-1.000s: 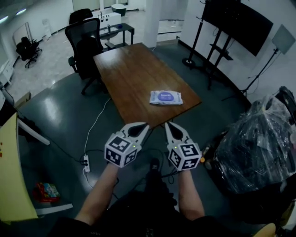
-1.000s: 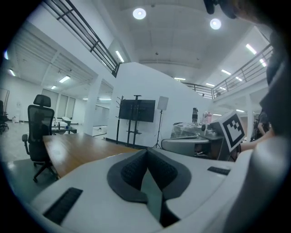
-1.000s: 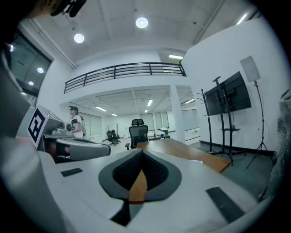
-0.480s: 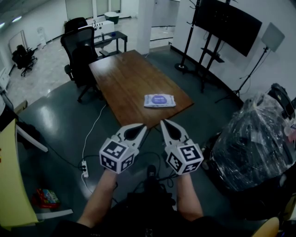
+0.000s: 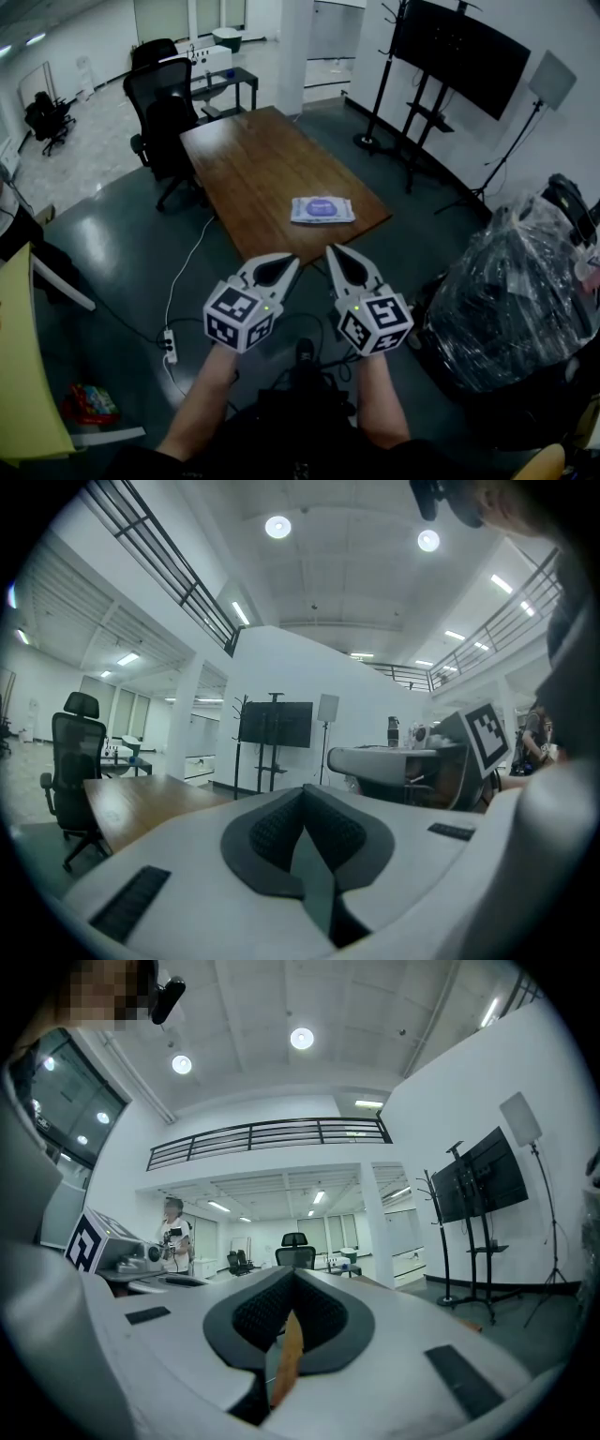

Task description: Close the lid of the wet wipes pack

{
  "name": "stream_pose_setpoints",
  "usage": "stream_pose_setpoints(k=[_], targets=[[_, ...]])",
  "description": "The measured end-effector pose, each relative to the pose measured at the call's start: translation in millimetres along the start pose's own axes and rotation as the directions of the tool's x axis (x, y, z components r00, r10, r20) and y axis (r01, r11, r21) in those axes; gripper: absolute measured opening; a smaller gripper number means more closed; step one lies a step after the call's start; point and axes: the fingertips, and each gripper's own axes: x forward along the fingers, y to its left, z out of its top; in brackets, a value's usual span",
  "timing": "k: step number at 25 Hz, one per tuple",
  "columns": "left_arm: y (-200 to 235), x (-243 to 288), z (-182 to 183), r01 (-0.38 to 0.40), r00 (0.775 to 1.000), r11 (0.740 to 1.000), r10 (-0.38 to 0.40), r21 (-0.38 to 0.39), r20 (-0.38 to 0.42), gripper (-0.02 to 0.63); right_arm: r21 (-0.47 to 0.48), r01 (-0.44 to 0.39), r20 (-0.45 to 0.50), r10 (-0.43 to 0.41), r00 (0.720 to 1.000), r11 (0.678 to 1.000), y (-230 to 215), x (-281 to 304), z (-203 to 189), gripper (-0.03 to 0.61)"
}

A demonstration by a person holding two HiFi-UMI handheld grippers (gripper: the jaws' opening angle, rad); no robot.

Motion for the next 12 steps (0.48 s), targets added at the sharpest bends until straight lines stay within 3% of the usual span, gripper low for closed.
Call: stream_pose_setpoints(k=[12], targets=[[-1.1, 7.1, -0.2, 0.01, 1.0, 1.0, -0.01, 0.011, -0.017, 0.002, -0.006, 0.005, 0.004, -0.005, 1.0, 1.0, -3.0, 2.1, 2.2, 0.008]])
